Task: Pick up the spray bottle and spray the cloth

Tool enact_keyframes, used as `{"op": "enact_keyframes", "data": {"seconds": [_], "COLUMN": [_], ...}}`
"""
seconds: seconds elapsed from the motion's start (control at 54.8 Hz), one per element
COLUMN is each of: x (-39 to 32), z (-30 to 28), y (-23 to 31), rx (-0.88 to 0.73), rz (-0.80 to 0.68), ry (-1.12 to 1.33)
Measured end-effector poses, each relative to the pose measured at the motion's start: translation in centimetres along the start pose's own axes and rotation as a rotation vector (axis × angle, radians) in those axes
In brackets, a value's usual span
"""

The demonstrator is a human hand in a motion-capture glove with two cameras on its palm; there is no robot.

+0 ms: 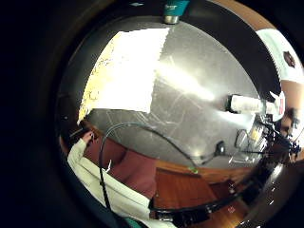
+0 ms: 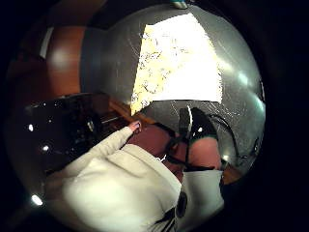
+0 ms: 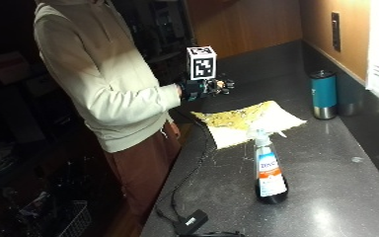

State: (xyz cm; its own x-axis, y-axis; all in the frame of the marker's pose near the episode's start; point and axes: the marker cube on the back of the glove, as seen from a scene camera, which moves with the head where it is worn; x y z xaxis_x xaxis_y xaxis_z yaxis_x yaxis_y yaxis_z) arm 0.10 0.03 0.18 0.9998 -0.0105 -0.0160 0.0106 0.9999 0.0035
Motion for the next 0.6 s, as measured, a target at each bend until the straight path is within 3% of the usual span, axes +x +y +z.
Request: {"op": "enact_keyframes", "data": {"seconds": [0.328,0.602], "x": [1.5,3.6], "z": [0.8,-0.1], "y": [1.3,4.3], "rx": [0.142,0.397], "rz": [0.004,-0.015], "ry": [-0.034,-0.11]}}
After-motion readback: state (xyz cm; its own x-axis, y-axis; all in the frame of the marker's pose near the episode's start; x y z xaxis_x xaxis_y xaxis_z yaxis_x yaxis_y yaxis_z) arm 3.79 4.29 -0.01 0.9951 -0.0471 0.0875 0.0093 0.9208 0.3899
